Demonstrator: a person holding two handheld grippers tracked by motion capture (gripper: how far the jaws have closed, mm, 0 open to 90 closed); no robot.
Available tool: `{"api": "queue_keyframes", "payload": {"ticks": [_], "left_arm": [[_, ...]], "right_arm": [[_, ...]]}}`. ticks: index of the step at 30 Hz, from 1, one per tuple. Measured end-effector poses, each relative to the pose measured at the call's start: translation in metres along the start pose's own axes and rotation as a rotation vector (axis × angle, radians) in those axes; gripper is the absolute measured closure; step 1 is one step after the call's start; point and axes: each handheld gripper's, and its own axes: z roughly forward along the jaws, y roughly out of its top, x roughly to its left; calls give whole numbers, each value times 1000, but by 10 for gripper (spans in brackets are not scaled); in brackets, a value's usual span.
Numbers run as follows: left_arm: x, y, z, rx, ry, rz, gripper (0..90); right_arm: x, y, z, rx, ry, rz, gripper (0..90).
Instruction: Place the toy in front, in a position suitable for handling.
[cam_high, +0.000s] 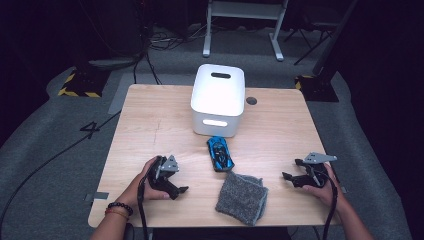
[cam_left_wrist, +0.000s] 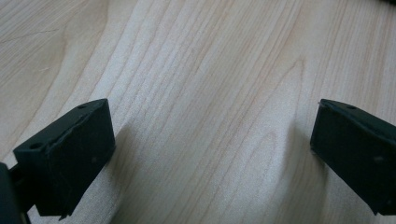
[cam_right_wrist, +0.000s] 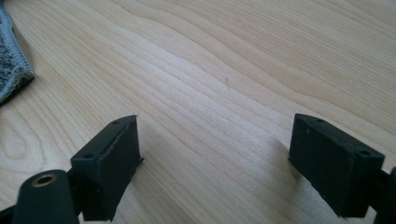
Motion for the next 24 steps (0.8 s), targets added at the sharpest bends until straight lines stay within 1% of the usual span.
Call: {"api": "queue_keyframes", "payload": {"ticks": [5,6,9,11,12,14,15,17,18,19,21,22,23,24], "left_arm": [[0,0,0,1,2,-4,1],[-1,0,0,2,4,-8,2],[-1,0,0,1,9,-8,2],[-1,0,0,1,9,-9,2],[-1,0,-1,1,10,-9,2],[-1,0,-1,1,12,-10,3],[-1,-1,-1,1,12,-11,3],[-2,-1,-1,2,13,-14,2],[-2,-1,-1,1,14,-14,2],[-2,-1,-1,3,15,-18,2],[-2,-1,-1,1,15,-16,2],[-2,-1,-1,1,15,-16,2],[-2,-1,-1,3,15,-17,2],[-2,-1,-1,3,15,-17,2]], "right_arm": [[0,0,0,3,0,0,164],[1,1,0,12,-3,3,165],[3,5,-1,27,-4,-11,199],[5,6,-2,19,1,-12,202],[10,11,-4,-4,19,-14,205],[18,18,-7,-29,34,-33,216],[18,18,-7,-29,34,-33,216],[29,25,-10,-53,66,-59,217],[42,30,-12,-66,97,-87,221],[49,33,-13,-68,117,-107,223],[64,38,-14,-73,138,-154,240],[64,38,-14,-73,138,-154,240],[77,42,-14,-78,172,-191,245],[84,44,-14,-79,192,-208,244]]}}
